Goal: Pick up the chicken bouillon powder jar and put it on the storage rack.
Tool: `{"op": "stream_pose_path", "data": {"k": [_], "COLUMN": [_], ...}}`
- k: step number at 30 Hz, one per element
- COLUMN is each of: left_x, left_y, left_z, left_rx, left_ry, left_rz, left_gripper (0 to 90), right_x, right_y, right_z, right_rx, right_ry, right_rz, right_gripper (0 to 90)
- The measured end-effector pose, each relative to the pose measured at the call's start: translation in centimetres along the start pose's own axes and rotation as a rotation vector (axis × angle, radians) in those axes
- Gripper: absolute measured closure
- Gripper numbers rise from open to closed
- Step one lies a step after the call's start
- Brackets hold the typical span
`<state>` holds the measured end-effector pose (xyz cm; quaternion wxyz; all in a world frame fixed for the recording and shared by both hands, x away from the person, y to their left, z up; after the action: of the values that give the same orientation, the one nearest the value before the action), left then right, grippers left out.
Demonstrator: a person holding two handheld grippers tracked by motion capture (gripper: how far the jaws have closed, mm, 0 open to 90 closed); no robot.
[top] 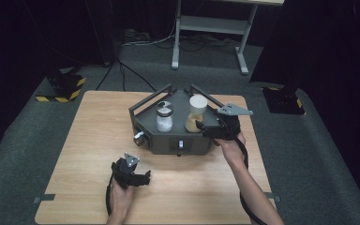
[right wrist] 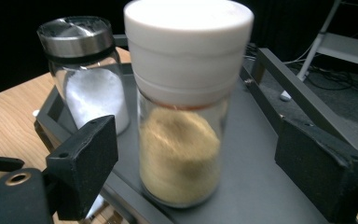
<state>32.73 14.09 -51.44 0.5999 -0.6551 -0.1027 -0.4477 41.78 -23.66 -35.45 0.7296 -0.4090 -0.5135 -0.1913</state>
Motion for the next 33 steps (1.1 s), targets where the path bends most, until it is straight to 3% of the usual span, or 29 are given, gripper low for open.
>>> {"op": "stream_pose_path", "data": {"k": [17, 33], "left_x": [-0.1, -0.1], "left_y": [-0.1, 0.0], "left_z": [0.0, 0.0], "left_rx": [0.028, 0.018], "left_ry": [-0.020, -0.015], "left_rz": [0.002, 0.001], "left_gripper": [0.0, 0.5], "right_x": [-2.1, -5.0], "right_y": [-2.2, -3.7], "right_z": [-0.7, -1.4], "right_rx": [-0.017, -0.022], "right_ry": [-0.008, 0.014], "right_rz": [-0.007, -0.008], "right_gripper": [13.4, 13.4]}}
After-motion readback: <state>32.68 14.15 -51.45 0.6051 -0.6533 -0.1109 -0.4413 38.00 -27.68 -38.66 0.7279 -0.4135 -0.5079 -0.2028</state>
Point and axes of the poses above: each handheld gripper's, and its own axes: y roughly forward along the jaws, x roughly out of its top, z roughly to its left, the point moved 9 cm from there along y, roughly forward along the jaws, and after that the axes turned 10 degrees about y, right-handed, at the moved point
